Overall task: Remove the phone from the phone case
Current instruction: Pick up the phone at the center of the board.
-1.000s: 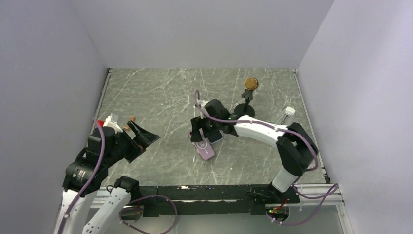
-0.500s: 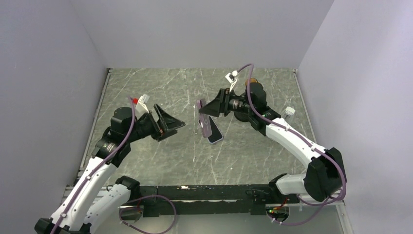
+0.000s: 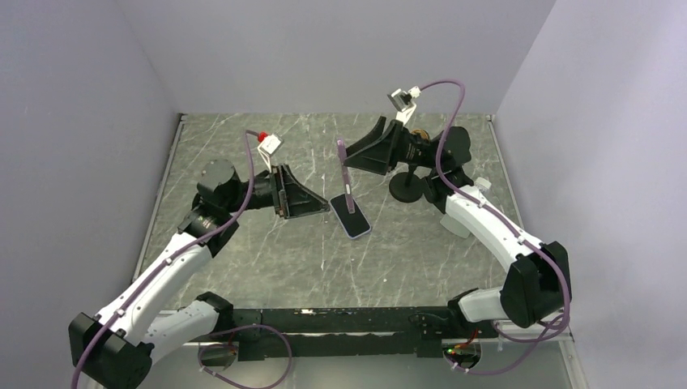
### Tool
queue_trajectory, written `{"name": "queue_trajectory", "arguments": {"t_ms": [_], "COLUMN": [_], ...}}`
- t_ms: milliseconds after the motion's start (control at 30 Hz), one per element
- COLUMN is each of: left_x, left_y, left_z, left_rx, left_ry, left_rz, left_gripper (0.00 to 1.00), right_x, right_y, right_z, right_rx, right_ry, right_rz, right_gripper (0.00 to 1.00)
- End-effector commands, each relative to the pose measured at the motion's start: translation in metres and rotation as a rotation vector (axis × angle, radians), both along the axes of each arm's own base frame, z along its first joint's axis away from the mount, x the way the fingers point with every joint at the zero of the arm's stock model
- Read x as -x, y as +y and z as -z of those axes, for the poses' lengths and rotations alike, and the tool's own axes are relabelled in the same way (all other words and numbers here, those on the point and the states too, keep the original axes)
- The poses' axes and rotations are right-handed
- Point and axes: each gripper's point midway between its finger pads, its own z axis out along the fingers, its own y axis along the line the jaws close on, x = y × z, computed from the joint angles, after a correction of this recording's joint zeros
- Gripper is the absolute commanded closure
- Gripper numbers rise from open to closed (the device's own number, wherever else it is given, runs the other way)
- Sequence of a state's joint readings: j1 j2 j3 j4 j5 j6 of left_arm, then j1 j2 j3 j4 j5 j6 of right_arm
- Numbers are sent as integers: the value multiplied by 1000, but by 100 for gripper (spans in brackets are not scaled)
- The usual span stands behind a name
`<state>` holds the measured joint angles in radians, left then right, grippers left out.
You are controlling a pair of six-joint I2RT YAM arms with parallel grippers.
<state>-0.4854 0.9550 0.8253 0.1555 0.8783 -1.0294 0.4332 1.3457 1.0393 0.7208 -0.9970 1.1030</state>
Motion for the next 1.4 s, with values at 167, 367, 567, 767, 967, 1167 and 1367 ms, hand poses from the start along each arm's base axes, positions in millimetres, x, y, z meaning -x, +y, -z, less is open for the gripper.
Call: {"name": "queue_trajectory", "arguments": {"t_ms": [167,367,567,767,967,1167,1367], "left_x": [12,-3,7,22,20,21,11], "left_y": [-10,-26,-40,-40,-42,-40,-41], "left_z": [-47,-51,-62,-77,-84,-96,-96], "left_rx": [128,169,276,383,412,450,448], "left_ry": [-342,-361,-424,-448,-449,-453,-381], "left_rz": [188,226,304,424,437,427,364], "left_gripper": [6,7,8,14,36,73,100], "right_x": [45,41,42,41,42,41,36], "right_y": [-14,-12,-10,-10,-9,-9,-7], "right_z": [-75,-75,-77,-78,-81,-79,-67], "right_rx": [-107,-104,-126,-139,-155,-157,-123], "right_ry": [-238,-213,-193,-189,-192,-184,-155], "right_rz": [-142,-110,-112,-110,-121,-125,-106], "right_gripper": [100,100,100,100,100,100,100]}}
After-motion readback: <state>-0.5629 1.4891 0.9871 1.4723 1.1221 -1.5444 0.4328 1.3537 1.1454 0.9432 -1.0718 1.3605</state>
